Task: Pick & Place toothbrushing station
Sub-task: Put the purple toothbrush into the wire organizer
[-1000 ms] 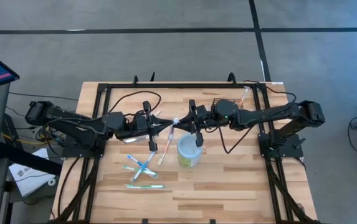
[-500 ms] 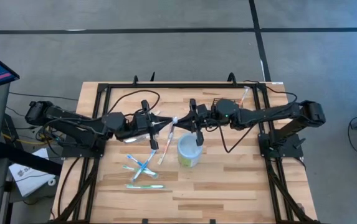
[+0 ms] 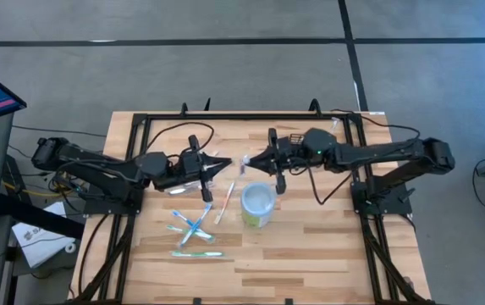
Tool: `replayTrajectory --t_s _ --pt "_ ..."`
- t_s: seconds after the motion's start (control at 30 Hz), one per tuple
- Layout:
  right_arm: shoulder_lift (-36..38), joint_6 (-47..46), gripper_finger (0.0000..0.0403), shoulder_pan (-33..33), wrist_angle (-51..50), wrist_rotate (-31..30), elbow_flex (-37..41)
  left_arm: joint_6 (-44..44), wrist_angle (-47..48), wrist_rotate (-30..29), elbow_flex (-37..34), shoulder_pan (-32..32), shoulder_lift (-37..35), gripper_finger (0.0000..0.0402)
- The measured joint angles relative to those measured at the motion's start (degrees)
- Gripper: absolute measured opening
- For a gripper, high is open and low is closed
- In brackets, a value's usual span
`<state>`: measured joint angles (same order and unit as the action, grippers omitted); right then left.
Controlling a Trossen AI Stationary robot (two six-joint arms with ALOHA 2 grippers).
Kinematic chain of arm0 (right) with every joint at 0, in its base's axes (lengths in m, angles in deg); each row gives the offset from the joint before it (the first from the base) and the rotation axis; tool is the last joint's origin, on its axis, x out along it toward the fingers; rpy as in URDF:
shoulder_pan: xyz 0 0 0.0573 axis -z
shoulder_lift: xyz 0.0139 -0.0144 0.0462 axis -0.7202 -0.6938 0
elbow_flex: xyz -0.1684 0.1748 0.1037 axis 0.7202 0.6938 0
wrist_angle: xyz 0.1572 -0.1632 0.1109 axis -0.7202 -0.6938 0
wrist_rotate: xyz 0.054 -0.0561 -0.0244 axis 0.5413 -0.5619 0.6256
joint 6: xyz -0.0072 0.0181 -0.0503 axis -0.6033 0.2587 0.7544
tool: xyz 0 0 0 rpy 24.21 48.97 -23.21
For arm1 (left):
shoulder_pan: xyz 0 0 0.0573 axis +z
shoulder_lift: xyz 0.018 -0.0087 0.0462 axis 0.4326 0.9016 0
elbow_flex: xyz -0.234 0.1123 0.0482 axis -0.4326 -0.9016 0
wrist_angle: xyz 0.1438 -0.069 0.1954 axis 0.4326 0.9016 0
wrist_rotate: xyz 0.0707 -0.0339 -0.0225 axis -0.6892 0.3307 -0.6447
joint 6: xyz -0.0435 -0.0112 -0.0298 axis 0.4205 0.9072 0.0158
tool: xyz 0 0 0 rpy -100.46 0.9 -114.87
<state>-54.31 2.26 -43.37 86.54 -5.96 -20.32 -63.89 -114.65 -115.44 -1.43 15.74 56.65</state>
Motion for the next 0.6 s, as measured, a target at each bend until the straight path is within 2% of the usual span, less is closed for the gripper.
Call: replayTrajectory --t_s 0.3,0.6 --pt "6.1 2.6 0.0001 0.0 -11.3 -7.7 0.0 0.5 3.7 0.0 0.0 -0.7 -1.2 0.0017" --pt "11.6 3.3 0.0 -0.9 -22.1 -20.6 0.0 2.7 6.1 0.1 0.0 -0.7 -1.2 0.0017"
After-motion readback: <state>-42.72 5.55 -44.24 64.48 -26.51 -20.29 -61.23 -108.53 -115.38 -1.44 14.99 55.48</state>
